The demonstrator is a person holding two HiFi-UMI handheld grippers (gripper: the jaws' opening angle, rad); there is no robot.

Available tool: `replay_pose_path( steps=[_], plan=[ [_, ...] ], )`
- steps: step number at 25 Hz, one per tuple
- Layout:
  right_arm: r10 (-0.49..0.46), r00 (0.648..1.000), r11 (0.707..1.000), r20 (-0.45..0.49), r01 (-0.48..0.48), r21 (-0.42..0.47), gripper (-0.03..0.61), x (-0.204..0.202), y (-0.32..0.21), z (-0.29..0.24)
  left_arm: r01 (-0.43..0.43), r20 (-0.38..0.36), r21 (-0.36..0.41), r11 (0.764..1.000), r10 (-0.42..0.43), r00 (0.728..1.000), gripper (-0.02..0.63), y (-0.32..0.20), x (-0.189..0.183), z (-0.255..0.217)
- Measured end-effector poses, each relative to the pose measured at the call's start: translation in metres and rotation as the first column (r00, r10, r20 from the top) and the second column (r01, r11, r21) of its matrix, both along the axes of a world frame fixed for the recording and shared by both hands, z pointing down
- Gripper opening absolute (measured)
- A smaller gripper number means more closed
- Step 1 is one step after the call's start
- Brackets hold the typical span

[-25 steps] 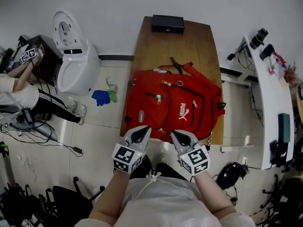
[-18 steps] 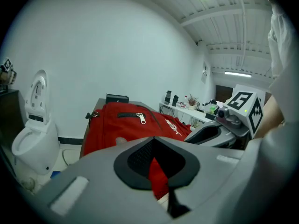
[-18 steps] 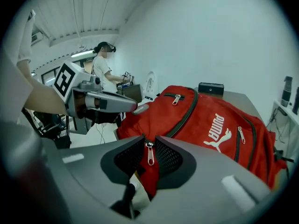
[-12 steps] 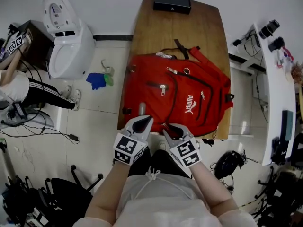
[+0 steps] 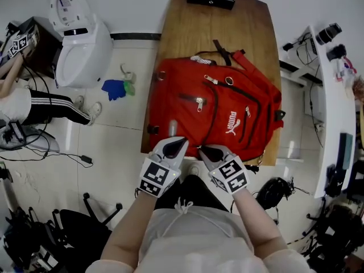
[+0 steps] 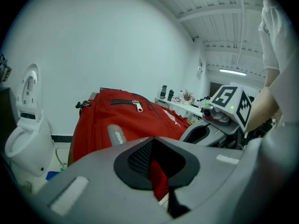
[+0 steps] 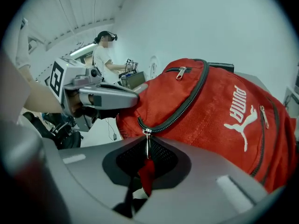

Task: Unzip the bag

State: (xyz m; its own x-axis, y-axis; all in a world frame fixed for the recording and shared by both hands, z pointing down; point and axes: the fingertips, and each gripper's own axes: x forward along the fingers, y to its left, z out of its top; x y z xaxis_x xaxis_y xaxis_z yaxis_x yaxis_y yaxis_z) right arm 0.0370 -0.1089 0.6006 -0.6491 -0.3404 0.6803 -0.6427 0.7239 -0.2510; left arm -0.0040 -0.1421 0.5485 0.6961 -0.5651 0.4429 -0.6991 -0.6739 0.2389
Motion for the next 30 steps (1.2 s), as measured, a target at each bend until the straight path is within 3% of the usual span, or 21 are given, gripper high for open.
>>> replay_pose_path(
  steps=[7,14,19,30],
  plan=[
    [-0.091,0.996,0.995,0.006,0.091,-0.045,0.018,0.002,0.004,-0.010,-0.008,-0.004,-0.020,1.000,0.008,1.000,0.008,0.001,0.005,0.001],
    [-0.132,0.991,0.986,0.018,0.133,-0.104,0.015,0.010,0.006,-0.019,-0.066,0.034,-0.031,0.997,0.067,0.997,0.008,0.009,0.027,0.006],
    [-0.136,0.990,0.977,0.039,0.140,-0.158,0.012,0.024,0.001,-0.024,-0.074,0.015,-0.040,0.996,0.075,0.997,0.008,0.009,0.030,0.008],
    [-0.146,0.985,0.987,-0.086,0.139,-0.082,0.012,0.041,-0.018,-0.021,-0.064,0.029,-0.068,0.996,0.066,0.997,0.008,0.006,0.032,0.014]
  ],
)
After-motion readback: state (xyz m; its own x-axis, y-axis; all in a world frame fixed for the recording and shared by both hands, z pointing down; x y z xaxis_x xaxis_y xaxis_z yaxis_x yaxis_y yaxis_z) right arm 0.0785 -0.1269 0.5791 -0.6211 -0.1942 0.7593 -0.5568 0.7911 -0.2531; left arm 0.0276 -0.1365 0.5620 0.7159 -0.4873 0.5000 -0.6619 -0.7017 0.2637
